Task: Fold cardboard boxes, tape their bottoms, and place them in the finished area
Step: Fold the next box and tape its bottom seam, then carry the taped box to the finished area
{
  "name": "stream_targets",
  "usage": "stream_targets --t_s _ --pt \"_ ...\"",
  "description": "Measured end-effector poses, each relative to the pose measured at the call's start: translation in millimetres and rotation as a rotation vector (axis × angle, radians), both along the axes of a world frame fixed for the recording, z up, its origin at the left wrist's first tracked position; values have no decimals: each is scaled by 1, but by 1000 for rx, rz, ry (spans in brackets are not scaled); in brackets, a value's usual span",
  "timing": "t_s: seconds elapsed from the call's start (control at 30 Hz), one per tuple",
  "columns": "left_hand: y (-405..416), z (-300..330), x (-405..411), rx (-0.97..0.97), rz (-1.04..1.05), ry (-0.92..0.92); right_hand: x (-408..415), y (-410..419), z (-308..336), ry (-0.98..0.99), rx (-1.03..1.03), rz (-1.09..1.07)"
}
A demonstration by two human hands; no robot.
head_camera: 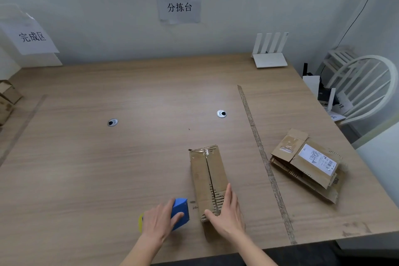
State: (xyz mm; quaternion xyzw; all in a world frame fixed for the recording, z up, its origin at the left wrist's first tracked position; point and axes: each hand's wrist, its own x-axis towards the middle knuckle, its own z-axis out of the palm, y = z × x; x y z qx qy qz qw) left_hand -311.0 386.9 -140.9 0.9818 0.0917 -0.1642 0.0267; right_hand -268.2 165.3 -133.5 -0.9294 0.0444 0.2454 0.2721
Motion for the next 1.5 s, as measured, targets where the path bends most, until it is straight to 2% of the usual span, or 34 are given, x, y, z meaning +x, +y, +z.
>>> stream_targets --t_s 0.17,0.27,0.43,0.53,0.63,0.77,0.83,0.97,1.1,1.3,1.5 --pt "7 -13 -7 -31 41 28 -5 30 2 -96 -193 -83" --pt "14 -17 -7 -22 53 60 -1 34 2 -87 -213 -89" --pt "13 -20 -6 -18 28 112 6 13 4 -34 -61 -84" --pt "1 -8 4 -93 45 -24 12 -2 3 -122 47 -132" --pt "-23 0 20 -374 102 -88 28 -11 2 -116 140 -169" --pt "-60 3 42 -925 394 29 47 -11 8 81 285 -184" --pt "-67 5 51 -1061 496 8 52 -11 20 97 270 -165" --pt "-63 41 78 -1238 572 -194 86 -9 73 -10 389 -100" --pt "-55 124 108 -1469 640 -384 129 1 173 -7 614 -77" --pt "-34 225 137 -1577 577 -542 157 3 291 59 740 -114" --pt "-28 279 146 -1572 533 -591 150 2 340 -98 750 -19"
